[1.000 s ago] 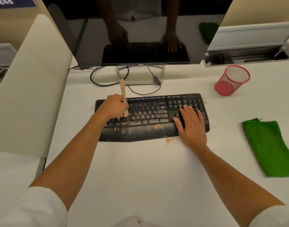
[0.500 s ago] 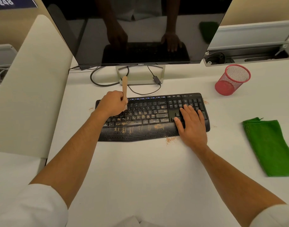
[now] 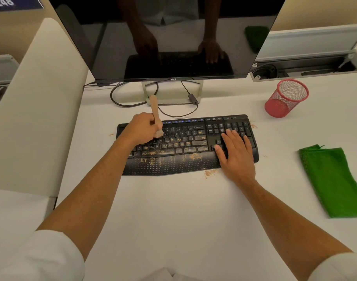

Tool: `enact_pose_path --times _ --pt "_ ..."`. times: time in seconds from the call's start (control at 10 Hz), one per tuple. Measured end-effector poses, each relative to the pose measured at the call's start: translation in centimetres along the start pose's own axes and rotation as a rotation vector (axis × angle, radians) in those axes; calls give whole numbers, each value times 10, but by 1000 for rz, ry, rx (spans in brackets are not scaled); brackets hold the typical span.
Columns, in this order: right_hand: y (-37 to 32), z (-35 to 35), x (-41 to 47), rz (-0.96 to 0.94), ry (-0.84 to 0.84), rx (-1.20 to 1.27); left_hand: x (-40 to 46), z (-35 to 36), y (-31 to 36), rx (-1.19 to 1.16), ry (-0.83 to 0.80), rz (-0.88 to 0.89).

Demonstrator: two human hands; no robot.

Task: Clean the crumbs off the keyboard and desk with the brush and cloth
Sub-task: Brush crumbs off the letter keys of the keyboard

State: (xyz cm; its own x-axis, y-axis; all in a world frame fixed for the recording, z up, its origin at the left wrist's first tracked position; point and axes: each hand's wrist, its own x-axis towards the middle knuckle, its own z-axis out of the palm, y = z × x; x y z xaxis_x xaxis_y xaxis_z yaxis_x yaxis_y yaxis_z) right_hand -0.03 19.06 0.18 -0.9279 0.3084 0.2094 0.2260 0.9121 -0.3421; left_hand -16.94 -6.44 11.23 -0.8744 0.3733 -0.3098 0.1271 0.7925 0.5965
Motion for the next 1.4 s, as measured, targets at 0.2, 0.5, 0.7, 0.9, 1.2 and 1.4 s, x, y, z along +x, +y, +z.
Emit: enact_pose_path --times 0.2,0.5,0.7,0.9,1.2,1.4 --pt "1 0 0 0 1 4 -3 15 -5 -14 155 -37" --pt "2 3 -1 -9 33 10 -1 8 4 -116 71 -134" --pt "2 3 0 -9 21 4 -1 17 -2 -90 126 -87" --pt "2 2 0 -7 17 4 2 6 10 54 -114 -98" --pt "2 2 0 -2 10 1 3 18 1 75 17 67" --pt "2 2 -1 -4 5 0 4 -1 -6 425 -112 71"
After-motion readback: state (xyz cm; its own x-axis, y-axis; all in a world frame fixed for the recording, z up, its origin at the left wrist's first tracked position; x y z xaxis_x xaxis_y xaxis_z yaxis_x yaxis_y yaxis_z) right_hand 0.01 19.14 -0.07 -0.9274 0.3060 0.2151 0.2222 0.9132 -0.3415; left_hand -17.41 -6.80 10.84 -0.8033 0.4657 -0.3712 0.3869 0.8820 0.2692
